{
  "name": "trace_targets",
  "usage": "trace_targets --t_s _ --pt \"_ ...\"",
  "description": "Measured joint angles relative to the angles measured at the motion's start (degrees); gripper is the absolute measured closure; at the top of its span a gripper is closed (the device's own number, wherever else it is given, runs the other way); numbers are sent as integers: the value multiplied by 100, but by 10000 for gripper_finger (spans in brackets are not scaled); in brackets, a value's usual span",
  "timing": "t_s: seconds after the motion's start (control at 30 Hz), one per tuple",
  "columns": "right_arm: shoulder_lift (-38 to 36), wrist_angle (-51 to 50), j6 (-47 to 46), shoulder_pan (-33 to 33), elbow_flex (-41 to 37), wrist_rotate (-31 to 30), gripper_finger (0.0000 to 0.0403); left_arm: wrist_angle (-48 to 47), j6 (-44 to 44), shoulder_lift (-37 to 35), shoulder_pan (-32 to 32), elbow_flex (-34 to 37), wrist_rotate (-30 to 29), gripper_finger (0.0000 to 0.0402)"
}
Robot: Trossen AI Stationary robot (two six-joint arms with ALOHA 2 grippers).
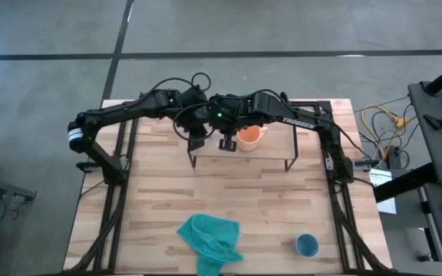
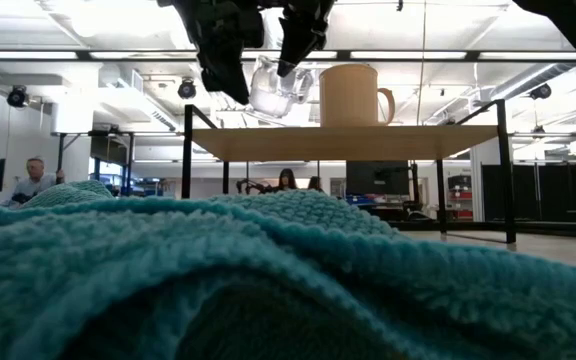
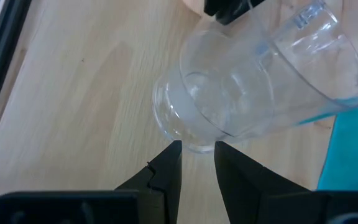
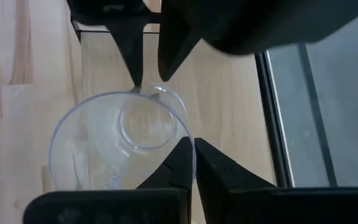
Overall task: Stack small to large cups/mugs on shelf
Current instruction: Put the transparent mug on the shelf
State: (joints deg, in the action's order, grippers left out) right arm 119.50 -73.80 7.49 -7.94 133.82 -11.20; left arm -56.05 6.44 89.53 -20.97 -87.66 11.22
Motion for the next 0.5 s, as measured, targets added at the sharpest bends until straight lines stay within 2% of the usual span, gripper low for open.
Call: trace_targets --t_s 0.5 --pt "13 34 5 -100 -34 109 394 173 0 38 -5 69 0 320"
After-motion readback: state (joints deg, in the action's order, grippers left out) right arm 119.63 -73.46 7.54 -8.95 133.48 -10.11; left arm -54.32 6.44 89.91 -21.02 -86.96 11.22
